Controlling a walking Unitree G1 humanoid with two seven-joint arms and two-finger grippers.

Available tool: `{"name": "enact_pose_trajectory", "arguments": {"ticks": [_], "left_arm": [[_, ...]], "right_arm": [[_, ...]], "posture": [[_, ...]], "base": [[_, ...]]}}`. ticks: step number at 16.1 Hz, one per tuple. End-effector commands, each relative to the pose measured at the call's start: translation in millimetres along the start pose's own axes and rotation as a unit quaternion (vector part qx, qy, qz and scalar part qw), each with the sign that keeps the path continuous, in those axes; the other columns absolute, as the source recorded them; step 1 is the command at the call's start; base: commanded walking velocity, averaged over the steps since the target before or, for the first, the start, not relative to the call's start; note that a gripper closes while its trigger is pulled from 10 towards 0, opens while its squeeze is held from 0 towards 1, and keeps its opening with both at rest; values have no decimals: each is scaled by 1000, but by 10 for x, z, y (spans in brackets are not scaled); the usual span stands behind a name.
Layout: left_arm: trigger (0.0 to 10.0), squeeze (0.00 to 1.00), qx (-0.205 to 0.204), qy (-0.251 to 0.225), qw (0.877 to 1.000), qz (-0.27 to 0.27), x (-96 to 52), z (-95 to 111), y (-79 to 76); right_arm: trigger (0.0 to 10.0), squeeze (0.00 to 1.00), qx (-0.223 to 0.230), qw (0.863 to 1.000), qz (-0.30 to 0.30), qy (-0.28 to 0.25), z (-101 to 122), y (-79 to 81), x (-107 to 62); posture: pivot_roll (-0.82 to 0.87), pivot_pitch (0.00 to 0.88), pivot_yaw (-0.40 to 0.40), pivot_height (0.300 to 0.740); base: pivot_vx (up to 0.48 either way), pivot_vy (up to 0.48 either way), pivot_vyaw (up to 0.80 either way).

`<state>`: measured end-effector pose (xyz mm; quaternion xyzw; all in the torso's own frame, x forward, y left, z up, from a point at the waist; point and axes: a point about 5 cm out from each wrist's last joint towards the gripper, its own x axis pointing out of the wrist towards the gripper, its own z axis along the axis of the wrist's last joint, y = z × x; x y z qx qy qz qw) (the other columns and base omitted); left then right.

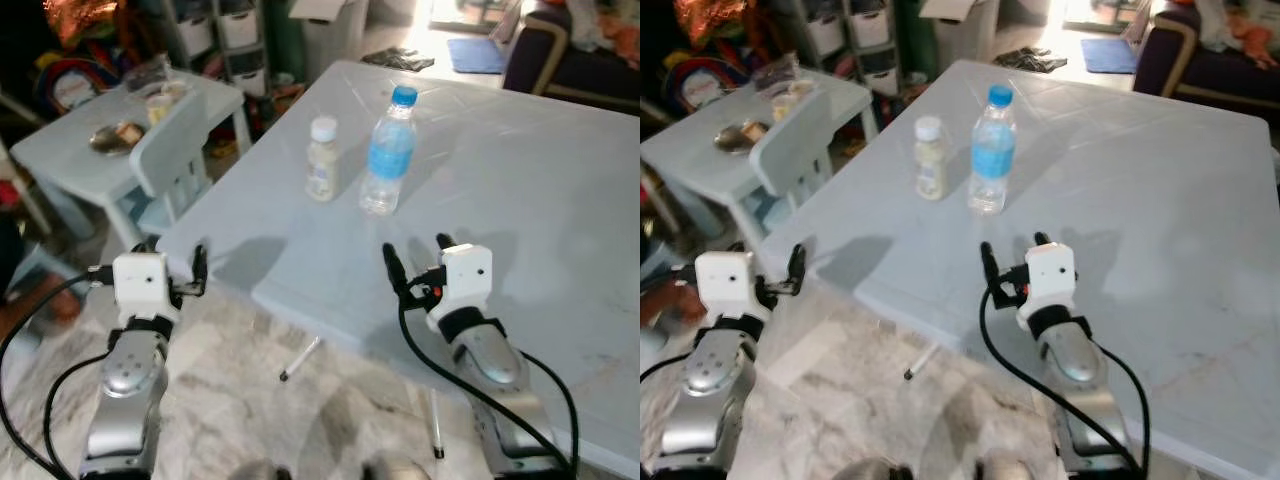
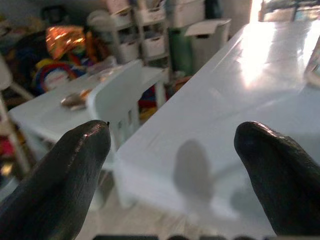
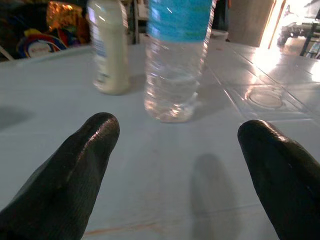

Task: Restocking fridge

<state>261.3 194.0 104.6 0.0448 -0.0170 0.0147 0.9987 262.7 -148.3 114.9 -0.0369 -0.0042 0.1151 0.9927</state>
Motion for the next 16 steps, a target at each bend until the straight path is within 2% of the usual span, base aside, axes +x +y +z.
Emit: {"name": "enact_pose_trajectory", "arguments": {"ticks": [1, 3, 5, 6, 7, 9, 10, 11, 13, 16], "left_arm": [[10000, 0, -3, 2, 1000, -7, -14, -11, -38], [10000, 0, -2, 2, 1000, -8, -23, -14, -45], [10000, 0, -1, 6, 1000, -11, -44, -35, -56], [10000, 0, 0, 7, 1000, -13, -47, -34, -62], [10000, 0, 0, 7, 1000, -13, -45, -33, -65], [10000, 0, 1, 8, 1000, -14, -52, -29, -76], [10000, 0, -9, 12, 1000, -11, -71, -41, -84], [10000, 0, -15, 15, 1000, -9, -81, -48, -88], [10000, 0, -10, 13, 1000, -12, -102, -41, -91], [10000, 0, -9, 12, 1000, -10, -85, -26, -74]], "right_arm": [[10000, 0, 7, 1000, 8, 7, -12, 7, -3], [10000, 0, 9, 1000, 6, 9, -14, 5, 0], [10000, 0, -12, 1000, -20, 9, -12, -19, 15], [10000, 0, -24, 999, -39, -3, 6, -51, 59], [10000, 0, -18, 999, -25, -14, 26, -42, 84], [10000, 0, -49, 997, -31, -48, 166, -41, 207], [10000, 0, -69, 995, -14, -66, 248, -11, 262], [10000, 0, -65, 995, -25, -69, 264, -21, 277], [10000, 0, -20, 996, -1, -89, 345, 2, 279], [10000, 0, -32, 993, -3, -114, 477, 8, 296]], "posture": [[-65, 94, 26, 740], [-64, 93, 26, 740], [-63, 95, 26, 740], [-60, 96, 27, 740], [-57, 98, 27, 740], [-53, 103, 30, 740], [-44, 109, 34, 740], [-42, 110, 34, 740], [-35, 114, 34, 740], [-38, 118, 37, 740]], "base": [[0, 0, 0], [0, 0, 0], [0, 0, 0], [0, 0, 0], [0, 0, 0], [0, 0, 0], [0, 0, 0], [0, 0, 0], [0, 0, 0], [0, 0, 0]]}}
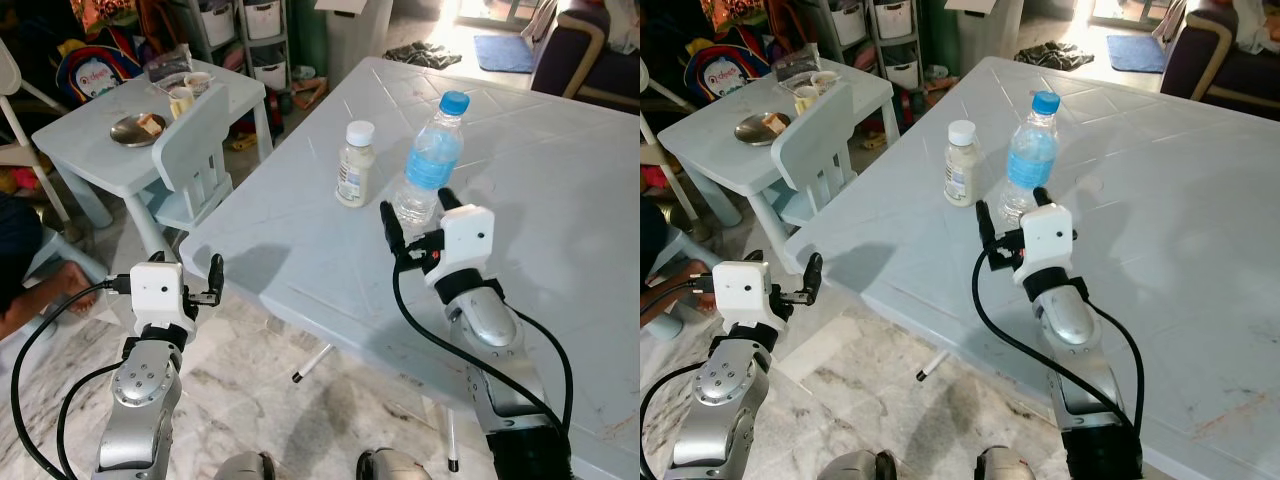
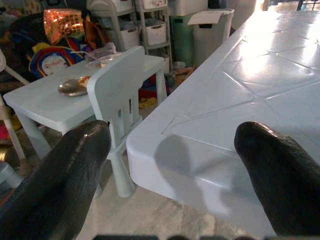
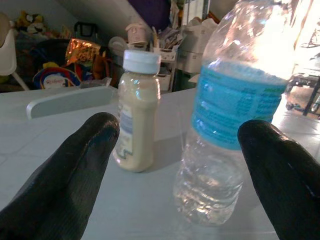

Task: Restocking fridge

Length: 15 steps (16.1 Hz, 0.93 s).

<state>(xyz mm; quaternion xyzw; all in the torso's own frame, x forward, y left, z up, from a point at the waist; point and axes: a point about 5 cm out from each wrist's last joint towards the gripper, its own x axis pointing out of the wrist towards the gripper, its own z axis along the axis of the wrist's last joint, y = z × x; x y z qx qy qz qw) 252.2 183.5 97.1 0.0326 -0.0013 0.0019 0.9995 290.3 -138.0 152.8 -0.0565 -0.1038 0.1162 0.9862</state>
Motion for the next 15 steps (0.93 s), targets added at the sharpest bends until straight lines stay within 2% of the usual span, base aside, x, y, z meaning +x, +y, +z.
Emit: {"name": "enact_pose_trajectory", "arguments": {"ticks": [1, 4, 5, 10, 15], "left_arm": [[10000, 0, 4, -4, 1000, 2, 10, 43, 34], [10000, 0, 5, -5, 1000, -2, 12, 50, 20], [10000, 0, 5, -5, 1000, -2, 13, 50, 17], [10000, 0, 5, -2, 1000, -6, 10, 35, -5], [10000, 0, 6, 0, 1000, -11, 20, 34, -21]], "right_arm": [[10000, 0, -13, 1000, -2, -16, 107, -12, 37], [10000, 0, 2, 999, -7, -31, 187, -39, 72], [10000, 0, -13, 999, -14, -40, 232, -52, 81], [10000, 0, -12, 998, -24, -51, 318, -57, 48], [10000, 0, -22, 995, -49, -81, 477, -177, 97]], "posture": [[-39, 119, 39, 740], [-43, 121, 43, 740], [-45, 121, 43, 740], [-47, 126, 43, 740], [-51, 130, 49, 740]], "base": [[0, 0, 0], [0, 0, 0], [0, 0, 0], [0, 0, 0], [0, 0, 0]]}}
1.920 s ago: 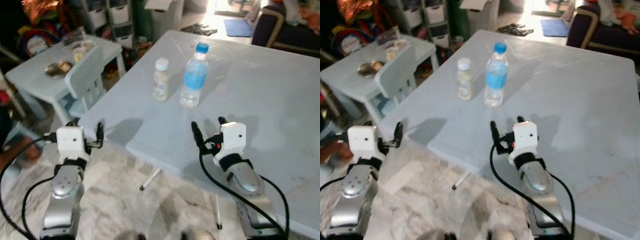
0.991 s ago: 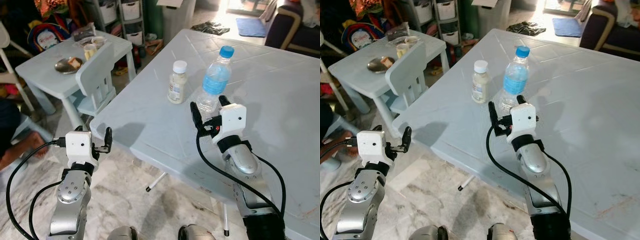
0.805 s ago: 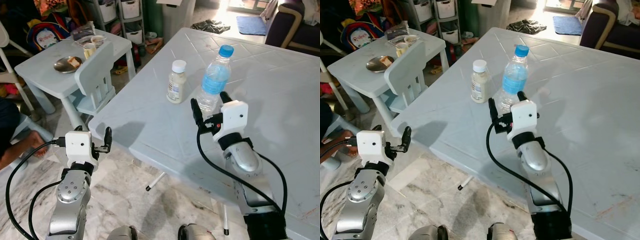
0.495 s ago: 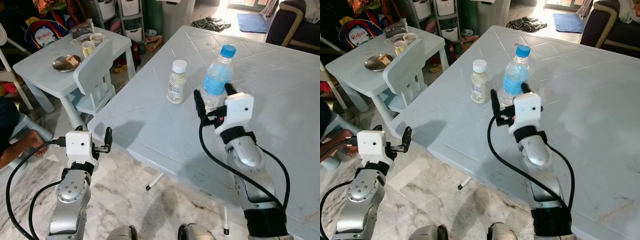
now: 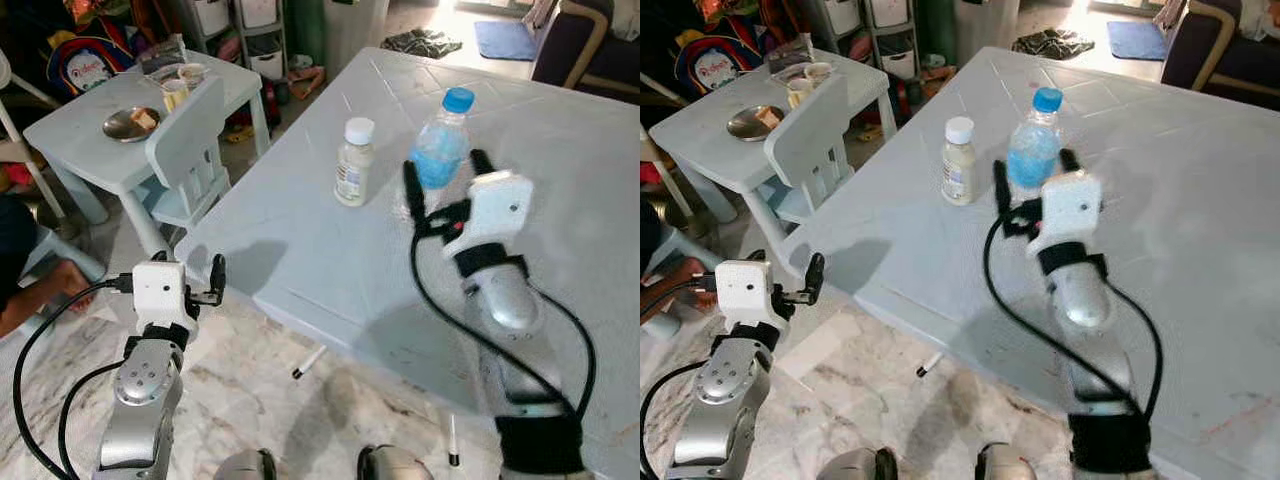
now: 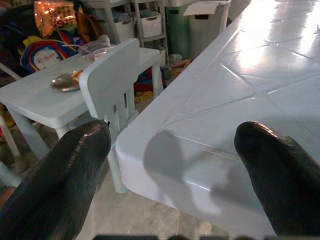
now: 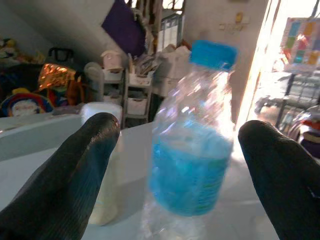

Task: Restocking fridge

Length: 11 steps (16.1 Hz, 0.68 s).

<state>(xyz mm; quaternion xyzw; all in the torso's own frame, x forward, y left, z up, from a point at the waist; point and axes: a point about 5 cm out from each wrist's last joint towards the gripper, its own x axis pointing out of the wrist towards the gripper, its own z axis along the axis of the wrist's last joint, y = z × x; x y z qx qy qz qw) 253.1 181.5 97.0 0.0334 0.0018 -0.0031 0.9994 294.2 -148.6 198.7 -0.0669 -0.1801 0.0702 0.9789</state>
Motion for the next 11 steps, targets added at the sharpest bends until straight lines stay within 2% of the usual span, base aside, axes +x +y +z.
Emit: {"name": "enact_pose_trajectory", "arguments": {"ticks": [1, 8, 11], "left_arm": [[10000, 0, 6, -3, 1000, -7, 15, 34, -5], [10000, 0, 7, 0, 1000, -12, 2, 24, -33], [10000, 0, 8, 2, 1000, -16, 0, 18, -44]], "right_arm": [[10000, 0, 4, 1000, -4, -14, 78, -38, 51], [10000, 0, -5, 999, -5, -38, 196, -113, 207], [10000, 0, -7, 999, 2, -37, 207, -161, 336]], "posture": [[-51, 131, 53, 740], [-44, 135, 56, 740], [-44, 138, 57, 740]], "base": [[0, 0, 0], [0, 0, 0], [0, 0, 0]]}}
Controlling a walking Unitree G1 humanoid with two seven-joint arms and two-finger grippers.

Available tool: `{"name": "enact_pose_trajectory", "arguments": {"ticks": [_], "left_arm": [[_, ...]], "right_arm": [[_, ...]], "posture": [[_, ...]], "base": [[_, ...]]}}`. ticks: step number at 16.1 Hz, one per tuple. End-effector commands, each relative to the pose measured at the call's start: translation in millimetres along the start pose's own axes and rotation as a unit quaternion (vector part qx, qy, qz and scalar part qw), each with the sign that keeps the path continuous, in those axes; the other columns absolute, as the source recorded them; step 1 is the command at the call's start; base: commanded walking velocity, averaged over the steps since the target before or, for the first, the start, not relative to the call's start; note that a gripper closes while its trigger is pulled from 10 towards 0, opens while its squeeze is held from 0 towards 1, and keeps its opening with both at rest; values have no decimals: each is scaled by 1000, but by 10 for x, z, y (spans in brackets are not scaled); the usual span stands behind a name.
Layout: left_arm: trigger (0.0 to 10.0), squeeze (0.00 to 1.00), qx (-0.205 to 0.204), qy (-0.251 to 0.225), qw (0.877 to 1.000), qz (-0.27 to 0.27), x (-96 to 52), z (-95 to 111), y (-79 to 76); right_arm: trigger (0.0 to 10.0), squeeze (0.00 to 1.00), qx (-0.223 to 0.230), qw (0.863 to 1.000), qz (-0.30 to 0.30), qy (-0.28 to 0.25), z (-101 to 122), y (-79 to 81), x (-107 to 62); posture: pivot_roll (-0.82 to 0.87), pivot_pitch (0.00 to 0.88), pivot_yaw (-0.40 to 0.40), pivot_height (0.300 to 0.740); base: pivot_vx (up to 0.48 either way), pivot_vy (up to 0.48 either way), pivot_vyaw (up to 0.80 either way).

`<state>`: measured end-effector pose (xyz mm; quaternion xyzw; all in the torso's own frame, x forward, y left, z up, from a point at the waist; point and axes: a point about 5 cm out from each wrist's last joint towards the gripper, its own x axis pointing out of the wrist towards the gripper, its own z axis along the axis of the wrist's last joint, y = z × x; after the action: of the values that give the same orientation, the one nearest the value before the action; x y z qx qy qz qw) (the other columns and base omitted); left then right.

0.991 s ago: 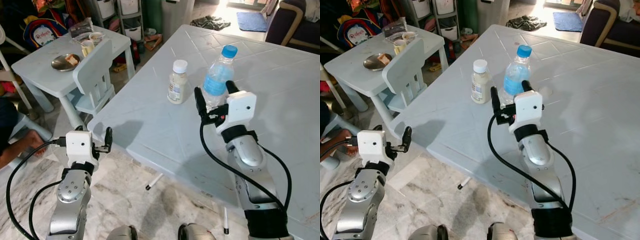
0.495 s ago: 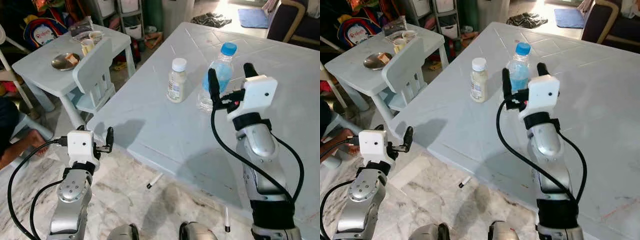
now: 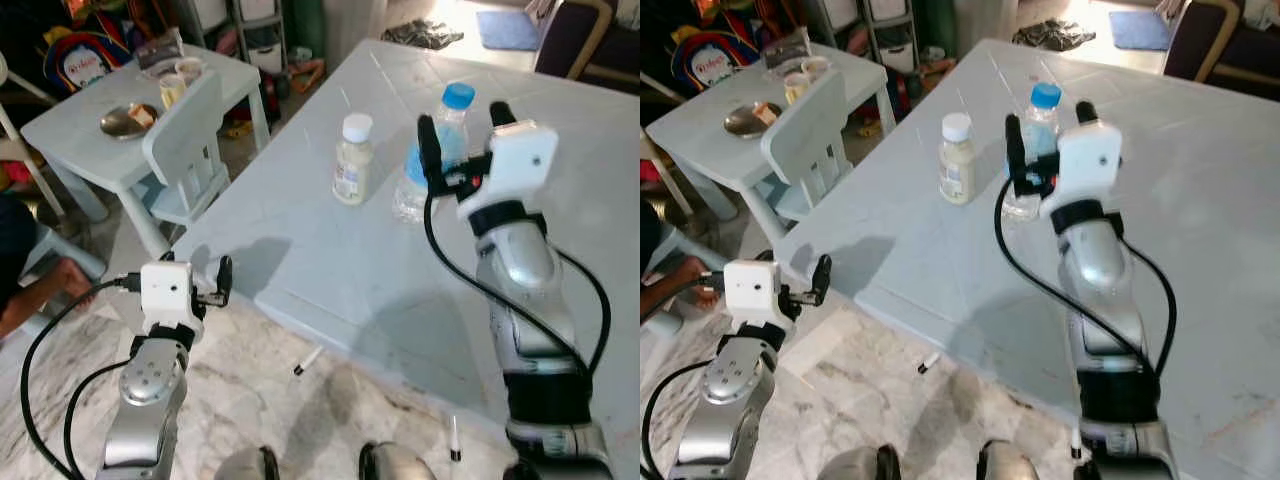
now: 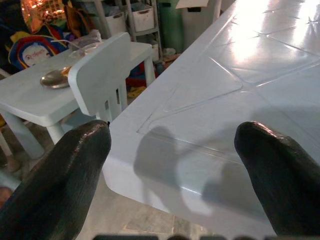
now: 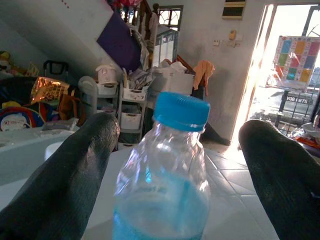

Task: Restocking fridge

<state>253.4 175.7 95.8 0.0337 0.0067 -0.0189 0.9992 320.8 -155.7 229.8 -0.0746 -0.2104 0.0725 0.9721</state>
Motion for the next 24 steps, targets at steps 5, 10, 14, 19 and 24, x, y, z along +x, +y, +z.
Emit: {"name": "enact_pose_trajectory", "arguments": {"ticks": [5, 10, 14, 19, 24], "left_arm": [[10000, 0, 11, 2, 1000, -2, -24, 20, 9], [10000, 0, 15, 6, 1000, -3, -45, 14, 21], [10000, 0, 19, 9, 1000, -7, -35, 16, 19], [10000, 0, 41, 24, 999, -2, -27, 7, 118], [10000, 0, 51, 41, 998, 13, -92, -33, 293]], "right_arm": [[10000, 0, 1, 1000, 25, -3, 45, -71, 250], [0, 0, -3, 999, 47, 8, 60, -60, 380], [0, 0, -8, 999, 43, 23, 65, -103, 396], [0, 0, -25, 998, 44, 29, 75, -108, 410], [0, 0, -23, 997, 46, 60, 14, -148, 384]], "posture": [[-26, 148, 56, 740], [-17, 153, 57, 740], [-15, 154, 58, 740], [-17, 156, 56, 740], [-32, 155, 64, 740]], "base": [[0, 0, 0], [0, 0, 0], [0, 0, 0], [0, 0, 0], [0, 0, 0]]}}
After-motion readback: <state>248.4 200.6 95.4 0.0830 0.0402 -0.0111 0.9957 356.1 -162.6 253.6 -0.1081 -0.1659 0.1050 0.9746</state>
